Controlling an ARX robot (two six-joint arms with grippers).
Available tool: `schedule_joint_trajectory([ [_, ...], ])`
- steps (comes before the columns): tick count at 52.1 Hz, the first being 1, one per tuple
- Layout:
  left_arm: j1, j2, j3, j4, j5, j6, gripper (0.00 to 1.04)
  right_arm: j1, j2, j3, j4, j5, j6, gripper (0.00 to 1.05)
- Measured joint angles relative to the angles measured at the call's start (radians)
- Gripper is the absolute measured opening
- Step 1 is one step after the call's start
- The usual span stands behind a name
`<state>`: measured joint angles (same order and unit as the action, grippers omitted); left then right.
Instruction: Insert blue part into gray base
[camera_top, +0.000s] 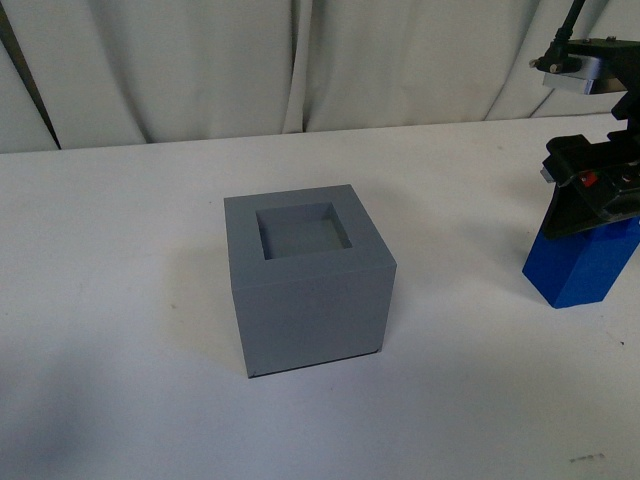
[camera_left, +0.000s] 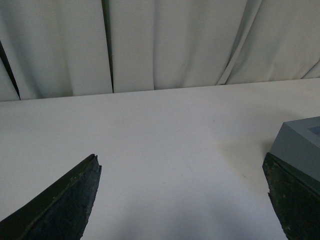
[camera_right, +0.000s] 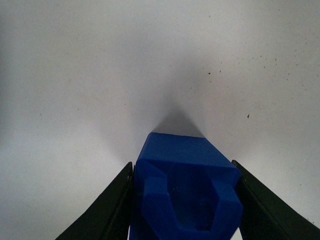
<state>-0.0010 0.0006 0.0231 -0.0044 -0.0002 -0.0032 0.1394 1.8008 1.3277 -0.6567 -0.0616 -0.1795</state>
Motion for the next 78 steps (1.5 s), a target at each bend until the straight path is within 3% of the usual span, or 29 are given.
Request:
schedule_joint_trajectory([
  [21,0.0,0.0,0.0,0.0,0.0,0.0,0.99,0.013,-0.059,0.05,-0.068,-0.092,-0.108,0.48],
  [33,0.0,0.0,0.0,0.0,0.0,0.0,0.99,0.036,-0.089,0.089,-0.127,-0.204,-0.267,0.48],
  [40,0.0,0.0,0.0,0.0,0.0,0.0,0.99,0.063,-0.09,0.157,-0.218,-0.329,-0.382,0.48],
  [58,0.0,0.0,0.0,0.0,0.0,0.0,0.99,0.124,-0.011,0.38,-0.432,-0.443,-0.678,0.48],
  [71,0.0,0.0,0.0,0.0,0.0,0.0,0.99,0.197,0.111,0.597,-0.604,-0.444,-0.885,0.48],
  [78,0.0,0.0,0.0,0.0,0.0,0.0,0.99,0.237,0.119,0.618,-0.615,-0.439,-0.942,0.48],
])
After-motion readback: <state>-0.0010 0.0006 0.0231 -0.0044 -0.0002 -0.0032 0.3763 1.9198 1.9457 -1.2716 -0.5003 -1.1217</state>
